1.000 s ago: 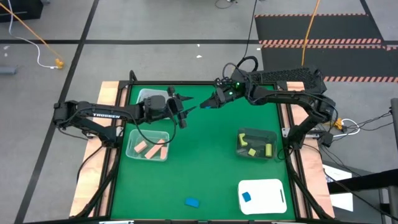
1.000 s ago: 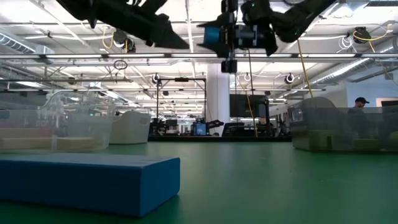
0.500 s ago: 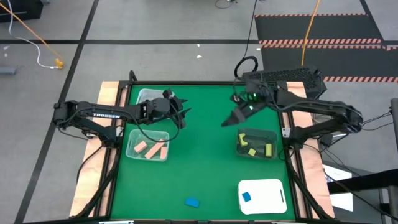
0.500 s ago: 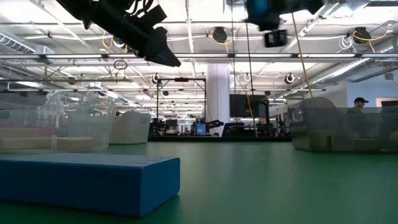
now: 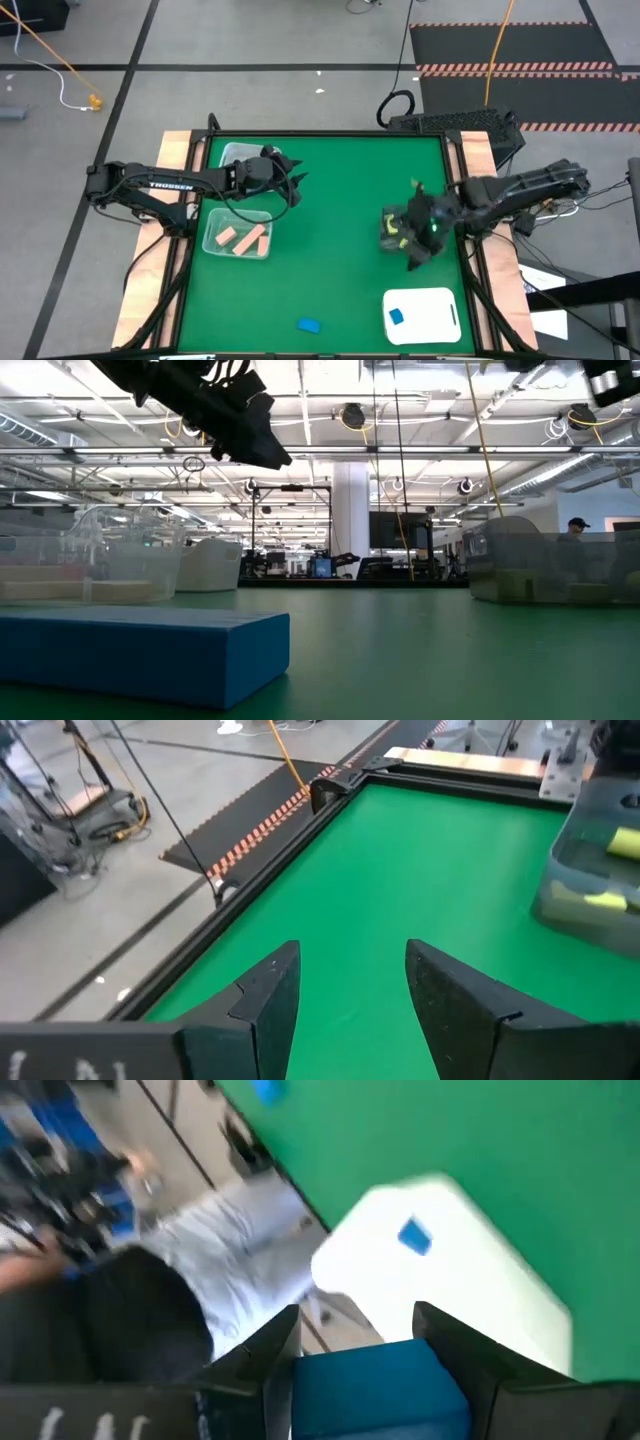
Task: Sort & place blocks by color
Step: Put the left blue block into the white bin, then put the blue block into the white bin
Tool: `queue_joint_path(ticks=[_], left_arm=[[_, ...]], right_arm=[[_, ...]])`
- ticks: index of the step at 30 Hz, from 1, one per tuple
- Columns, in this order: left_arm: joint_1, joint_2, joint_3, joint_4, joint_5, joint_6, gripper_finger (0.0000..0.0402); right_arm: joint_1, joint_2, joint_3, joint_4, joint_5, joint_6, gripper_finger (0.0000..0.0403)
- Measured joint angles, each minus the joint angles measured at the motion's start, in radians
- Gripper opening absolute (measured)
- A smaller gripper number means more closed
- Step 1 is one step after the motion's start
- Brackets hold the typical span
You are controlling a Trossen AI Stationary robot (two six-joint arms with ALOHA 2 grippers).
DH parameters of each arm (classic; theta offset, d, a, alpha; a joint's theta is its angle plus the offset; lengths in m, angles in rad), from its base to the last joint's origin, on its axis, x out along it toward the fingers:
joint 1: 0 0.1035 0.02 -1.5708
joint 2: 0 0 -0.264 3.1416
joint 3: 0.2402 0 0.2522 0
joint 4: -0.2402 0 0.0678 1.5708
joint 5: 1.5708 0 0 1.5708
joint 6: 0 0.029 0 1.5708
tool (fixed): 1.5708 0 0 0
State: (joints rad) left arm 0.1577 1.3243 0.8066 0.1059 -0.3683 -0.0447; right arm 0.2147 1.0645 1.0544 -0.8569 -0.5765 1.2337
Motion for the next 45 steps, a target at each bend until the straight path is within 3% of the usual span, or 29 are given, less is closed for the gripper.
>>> queue_joint_path(ticks=[7, 11, 15, 20, 37, 45], left_arm=[[-0.001, 0.0, 0.0, 0.001, 0.0, -0.101, 0.0184], [-0.001, 0.0, 0.0, 0.001, 0.0, -0.154, 0.0184], [-0.003, 0.0, 0.0, 0.001, 0.001, -0.2, 0.0184], [-0.017, 0.0, 0.0, 0.0, 0.017, -0.2, 0.0184], [-0.159, 0.0, 0.001, -0.001, 0.362, -0.163, 0.0184], [-0.264, -0.001, 0.001, -0.063, 0.557, -0.079, 0.0184]], right_arm=[[0.267, 0.053, -0.06, 0.112, 0.009, 0.008, 0.0156], [0.385, 0.085, -0.112, 0.218, 0.108, -0.058, 0.0156], [0.454, 0.122, -0.167, 0.351, 0.139, -0.084, 0.0157], [0.512, 0.163, -0.233, 0.47, 0.251, -0.122, 0.0158], [0.56, 0.182, -0.265, 0.634, 0.581, -0.35, 0.0217], [0.559, 0.182, -0.265, 0.803, 0.582, -0.462, 0.022]])
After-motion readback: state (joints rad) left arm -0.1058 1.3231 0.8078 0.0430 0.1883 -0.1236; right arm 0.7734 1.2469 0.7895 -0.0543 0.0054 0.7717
